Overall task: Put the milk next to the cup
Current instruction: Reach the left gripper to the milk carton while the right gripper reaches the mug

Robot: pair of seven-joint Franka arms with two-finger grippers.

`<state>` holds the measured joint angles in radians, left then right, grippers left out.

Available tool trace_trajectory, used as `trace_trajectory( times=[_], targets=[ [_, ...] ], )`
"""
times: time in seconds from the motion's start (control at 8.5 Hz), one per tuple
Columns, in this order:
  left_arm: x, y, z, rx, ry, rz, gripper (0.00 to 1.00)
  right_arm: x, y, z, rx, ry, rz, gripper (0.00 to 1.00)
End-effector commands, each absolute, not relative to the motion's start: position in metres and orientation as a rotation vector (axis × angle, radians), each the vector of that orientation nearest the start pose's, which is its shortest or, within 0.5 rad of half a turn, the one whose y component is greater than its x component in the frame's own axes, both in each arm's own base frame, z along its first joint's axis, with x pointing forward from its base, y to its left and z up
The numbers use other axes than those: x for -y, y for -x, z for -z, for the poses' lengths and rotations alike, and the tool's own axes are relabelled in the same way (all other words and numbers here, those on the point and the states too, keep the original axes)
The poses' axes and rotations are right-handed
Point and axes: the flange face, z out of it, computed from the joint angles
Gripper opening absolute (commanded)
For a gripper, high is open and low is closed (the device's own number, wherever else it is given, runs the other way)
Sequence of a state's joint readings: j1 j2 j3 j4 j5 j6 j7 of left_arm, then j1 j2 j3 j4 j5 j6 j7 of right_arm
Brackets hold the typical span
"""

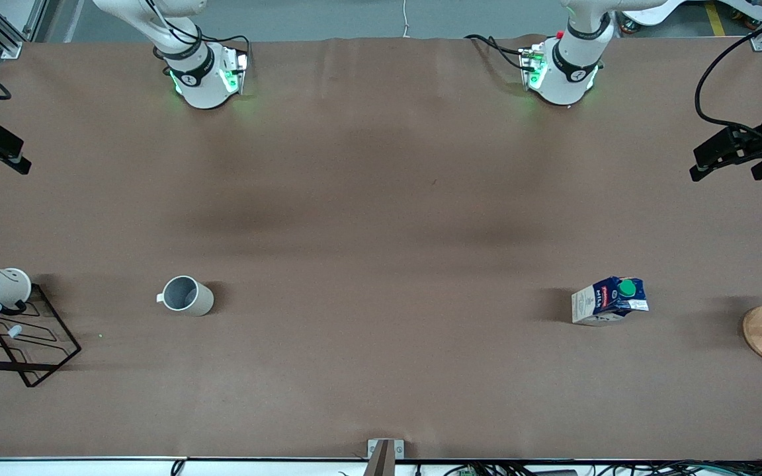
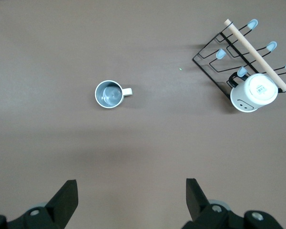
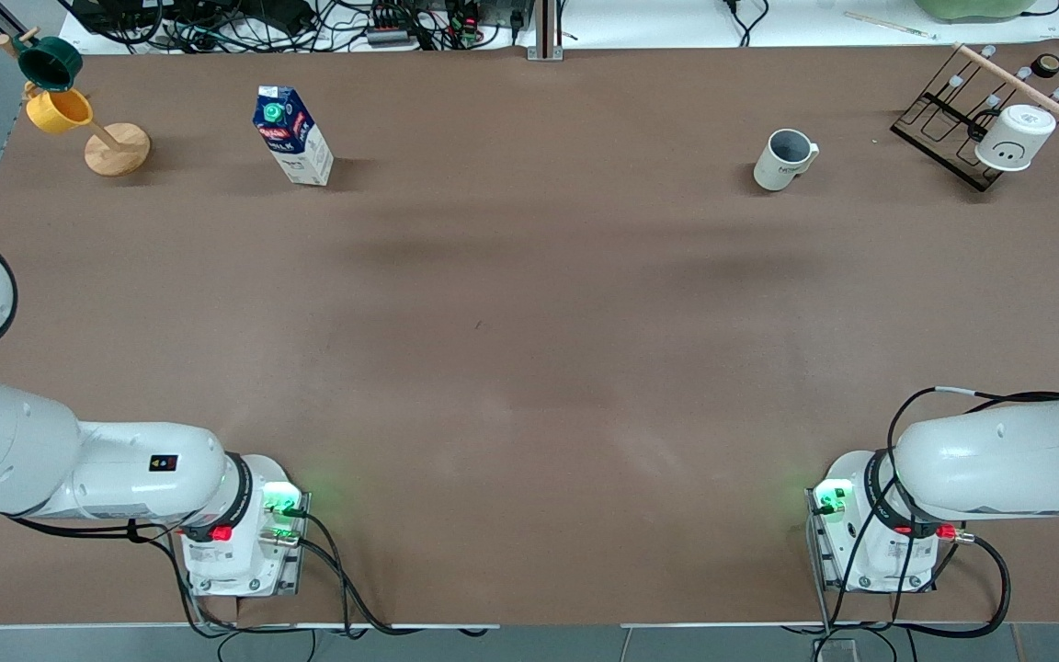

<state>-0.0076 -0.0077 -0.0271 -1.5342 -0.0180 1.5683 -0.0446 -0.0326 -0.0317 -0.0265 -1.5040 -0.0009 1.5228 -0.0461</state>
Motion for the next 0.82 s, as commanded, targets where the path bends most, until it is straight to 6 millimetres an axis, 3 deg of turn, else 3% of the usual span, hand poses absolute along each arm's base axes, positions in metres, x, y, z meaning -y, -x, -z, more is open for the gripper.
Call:
trace_trajectory(
  times=[0.0, 0.12, 0.24, 0.35, 0.47, 0.71],
  targets=[
    [0.023, -0.546, -0.659, -0.025, 3.157, 0.067, 1.0, 0.031, -0.536, -0.669, -0.039, 3.131, 0.066, 1.0],
    [0.019, -0.547, -0.657, -0.021, 3.157, 0.062, 1.0, 0.032, -0.534, -0.668, -0.049, 3.13, 0.044, 1.0],
    [0.016, -0.559, -0.634, 0.011, 3.159, -0.005, 1.0, 0.032, -0.533, -0.669, -0.108, 3.128, 0.037, 1.0],
    [0.016, -0.578, -0.594, 0.015, 3.155, -0.111, 1.0, 0.03, -0.533, -0.662, -0.168, 3.124, 0.012, 1.0],
    [0.017, -0.6, -0.555, 0.011, 3.152, -0.162, 1.0, 0.021, -0.536, -0.632, -0.155, 3.12, -0.064, 1.0],
    [0.02, -0.637, -0.492, -0.014, 3.156, -0.139, 1.0, -0.029, -0.549, -0.553, -0.058, 3.072, -0.023, 1.0]
  ],
)
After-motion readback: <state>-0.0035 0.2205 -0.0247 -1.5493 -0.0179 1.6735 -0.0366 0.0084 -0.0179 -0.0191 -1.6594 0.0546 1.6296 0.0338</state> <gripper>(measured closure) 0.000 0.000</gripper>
